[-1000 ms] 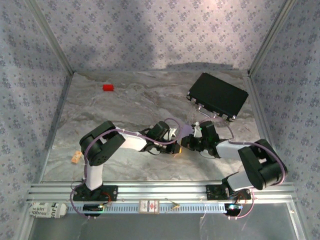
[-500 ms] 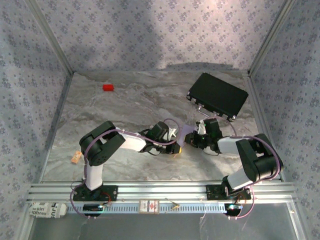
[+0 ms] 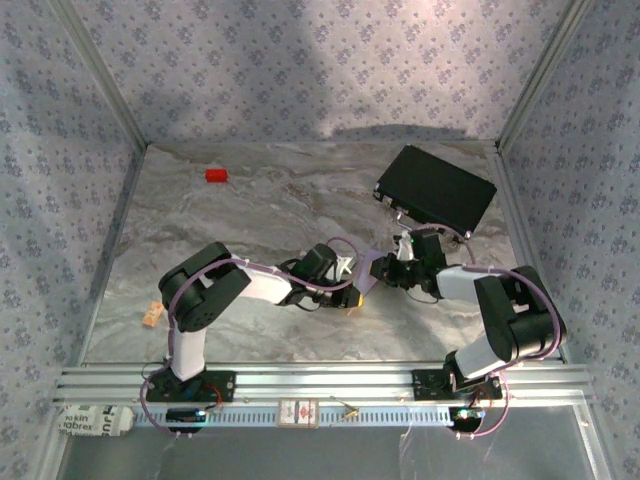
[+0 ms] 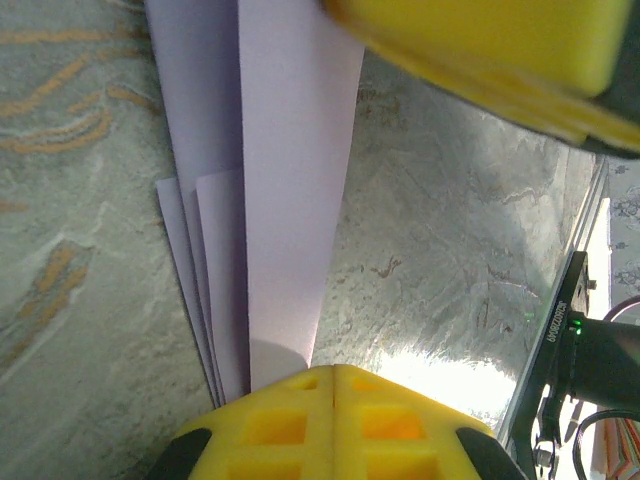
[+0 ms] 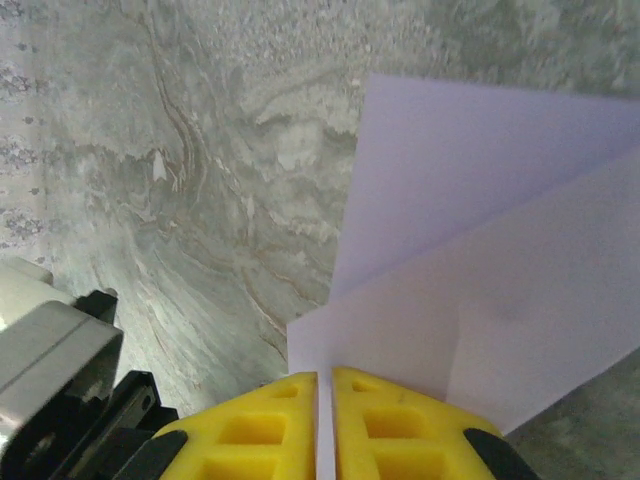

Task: Fold a paper plane with a square sheet of paper (pick it up from the middle)
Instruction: Fold the wing for the fifth time at the center of the table.

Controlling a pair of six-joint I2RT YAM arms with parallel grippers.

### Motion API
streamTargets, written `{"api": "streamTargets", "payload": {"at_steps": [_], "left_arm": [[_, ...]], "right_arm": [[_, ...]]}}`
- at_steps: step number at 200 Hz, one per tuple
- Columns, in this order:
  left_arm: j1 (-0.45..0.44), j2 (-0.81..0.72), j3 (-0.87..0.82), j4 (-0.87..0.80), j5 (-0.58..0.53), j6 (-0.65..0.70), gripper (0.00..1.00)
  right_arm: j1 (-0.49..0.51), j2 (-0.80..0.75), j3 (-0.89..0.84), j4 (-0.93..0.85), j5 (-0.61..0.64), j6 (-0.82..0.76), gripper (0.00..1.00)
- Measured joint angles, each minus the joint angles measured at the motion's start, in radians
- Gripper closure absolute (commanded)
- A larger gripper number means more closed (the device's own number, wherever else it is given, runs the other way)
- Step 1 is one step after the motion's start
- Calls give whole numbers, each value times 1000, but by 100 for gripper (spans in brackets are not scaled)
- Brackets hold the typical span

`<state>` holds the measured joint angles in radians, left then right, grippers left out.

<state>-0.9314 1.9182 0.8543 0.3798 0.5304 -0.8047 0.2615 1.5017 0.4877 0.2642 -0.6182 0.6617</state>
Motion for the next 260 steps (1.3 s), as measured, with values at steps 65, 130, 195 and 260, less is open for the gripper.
{"api": "streamTargets", "payload": {"at_steps": [65,130,195,260], "left_arm": [[0,-2,-2,2,0,0,100],[0,-69,-3,-121,-4,-8,92],[40,-132,107,-207,1,3,90],[41,72,269,-283,-22,49,94]], "right_arm": [[-55,114,34,5,-19,-5,93],[-60,132,32,36,-54,-5,94],[-13,127,16,94,-13,3,95],[-7,127,14,102,-5,4,94]]}}
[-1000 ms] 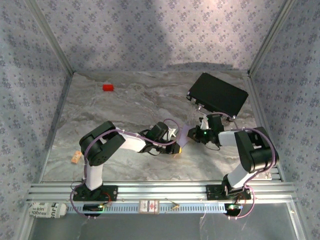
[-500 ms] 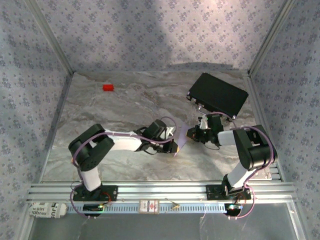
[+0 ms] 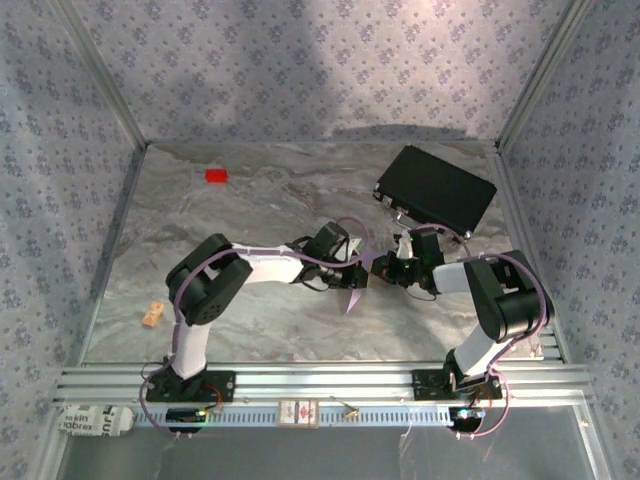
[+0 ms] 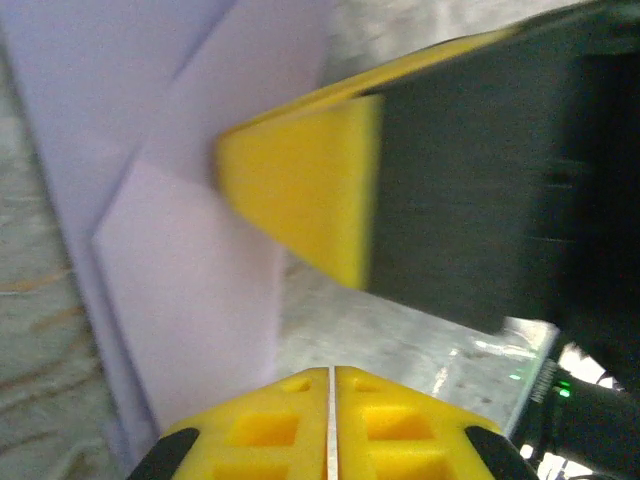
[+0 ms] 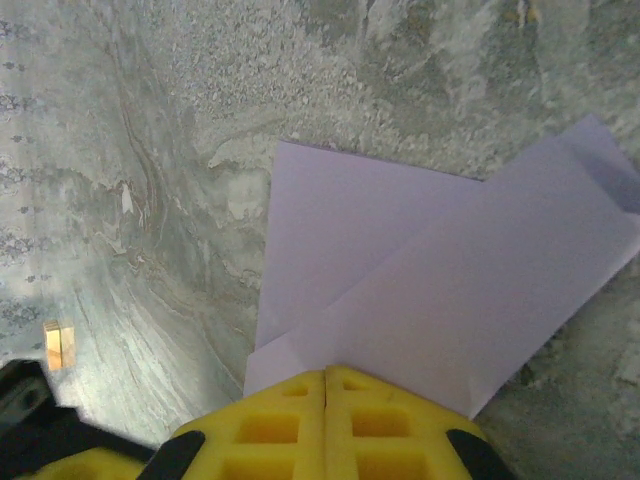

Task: Fold a paper plane with a square sheet of paper (pick it up from the middle)
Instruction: Fold the wing for the fifth time at the center of the table.

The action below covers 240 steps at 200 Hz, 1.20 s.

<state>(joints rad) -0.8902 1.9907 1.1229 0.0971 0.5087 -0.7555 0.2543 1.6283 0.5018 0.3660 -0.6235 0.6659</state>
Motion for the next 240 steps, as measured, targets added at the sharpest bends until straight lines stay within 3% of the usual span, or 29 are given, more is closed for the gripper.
{"api": "streamTargets", "payload": {"at_steps": [56,187,221,240], "left_arm": [[2,26,10,-37,-23,14,100],[2,-34,-145,145,-31,-91,100],[-19,-84,-214,187,-81,-178,98],[-43,-102,-221,173,-117,-206,88]], "right_arm": [[0,-1,32,-63,6,-4,92],[-132,80,211,-221,57,-72,89],[-124,-10,212,-288,72,-72,84],[-98,-116,211,-338,86,-72,80]]}}
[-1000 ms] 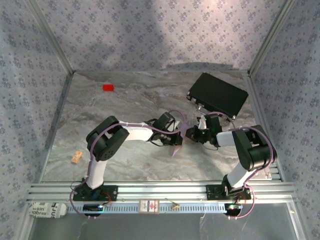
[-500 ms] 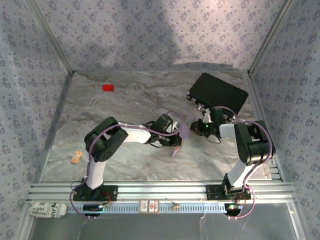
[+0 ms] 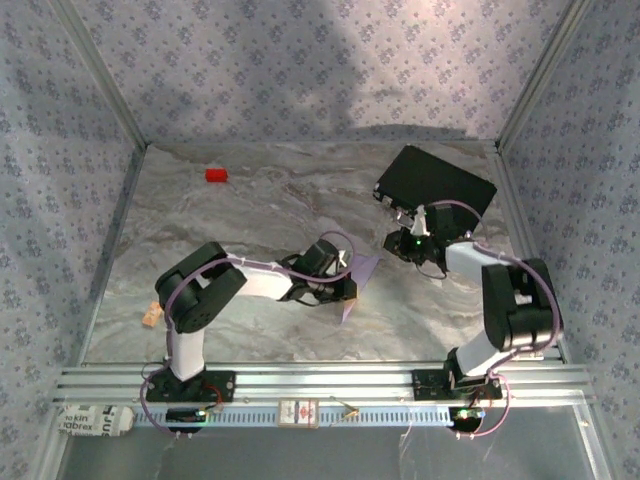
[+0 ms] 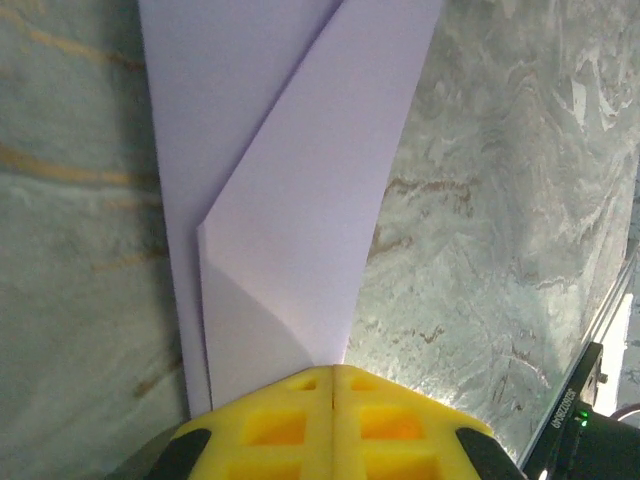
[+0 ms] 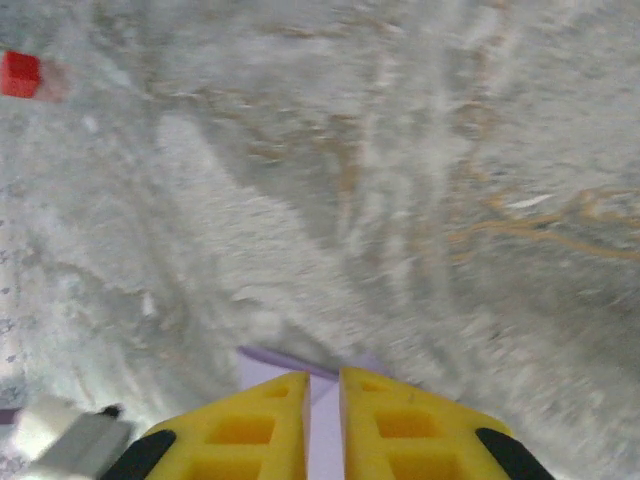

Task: Fold a paper plane with a square sheet of paper (pick it up from the middle)
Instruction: Fold the wing for the fifth time at the center of the table.

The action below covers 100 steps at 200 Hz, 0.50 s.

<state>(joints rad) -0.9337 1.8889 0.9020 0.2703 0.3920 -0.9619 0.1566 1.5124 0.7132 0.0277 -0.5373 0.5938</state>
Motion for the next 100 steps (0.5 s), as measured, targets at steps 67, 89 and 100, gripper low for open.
{"api": "streamTargets", "payload": {"at_steps": [67,89,100], "left_arm": [[24,-224,0,-139,-39,46,73],[84,-241,-9,-158,-12,76,70],[108,-234,-16,-175,6,83,69]], "right_arm": [[130,-323,-153,-118,80,84,61],[159,-387,-220,-128,86,130,60],[171,-394,-237,-129,85,147,60]]}}
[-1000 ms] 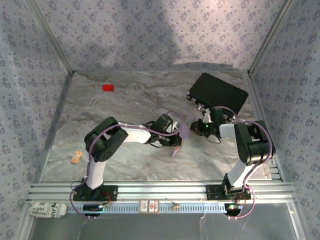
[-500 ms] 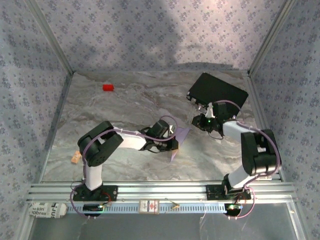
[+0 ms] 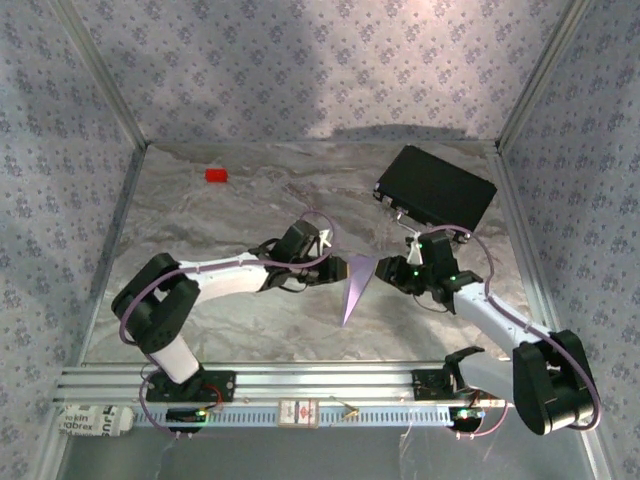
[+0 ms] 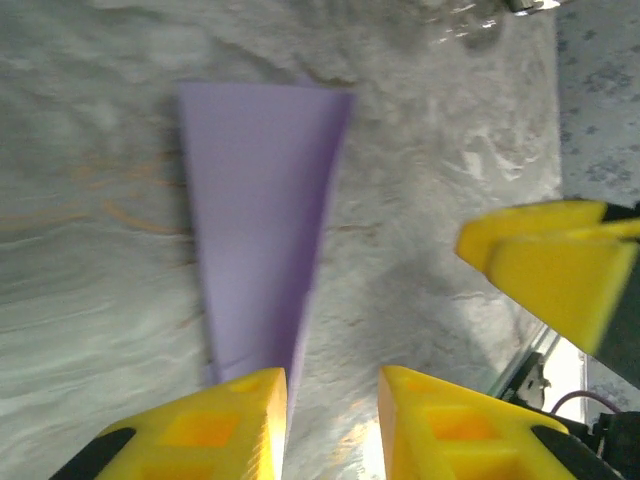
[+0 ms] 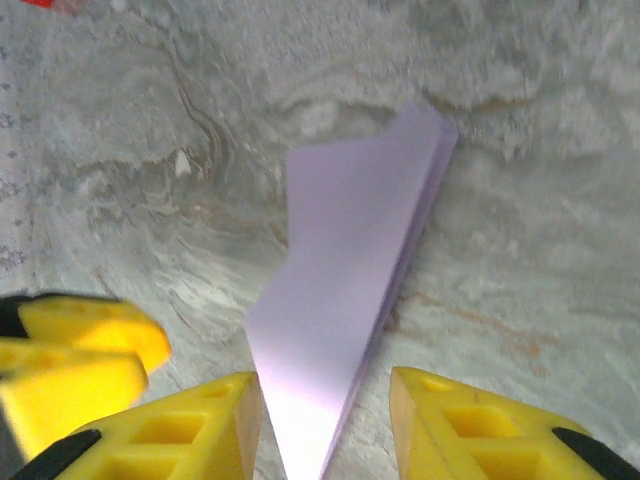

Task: Fold a paper plane with a square sheet of paper (pick it up from the middle)
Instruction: Fold the wing for the fifth time at the center of the table, then move the paper plane to the center of the table.

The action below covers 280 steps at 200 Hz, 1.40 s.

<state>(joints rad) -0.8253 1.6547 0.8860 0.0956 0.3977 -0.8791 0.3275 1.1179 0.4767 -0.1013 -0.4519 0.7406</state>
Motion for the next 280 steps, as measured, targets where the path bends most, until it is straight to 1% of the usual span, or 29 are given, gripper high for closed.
{"api": "streamTargets", "payload": {"at_steps": [19,60,97,113,139,169,226,280], "left_arm": [[24,35,-4,-14,42,6,67],[25,134,2,-27,118,6,65],[25,166,13,-46,160,6,64],[24,177,22,-48,176,6,66],[19,194,40,-52,190,6,68],[14,216,76,-80,193,6,68],[7,247,126,-127,198,7,74],[5,264,146,-130,212,7,74]], "right_arm": [[24,2,-14,0,-3,27,61],[53,52,-16,11,-37,53,68],[77,132,-13,24,-68,53,72],[90,153,-13,36,-76,55,76],[96,181,-12,58,-94,56,79],[97,201,-11,68,-106,56,79],[97,245,-6,83,-131,52,84],[97,259,-6,91,-145,48,85]]}}
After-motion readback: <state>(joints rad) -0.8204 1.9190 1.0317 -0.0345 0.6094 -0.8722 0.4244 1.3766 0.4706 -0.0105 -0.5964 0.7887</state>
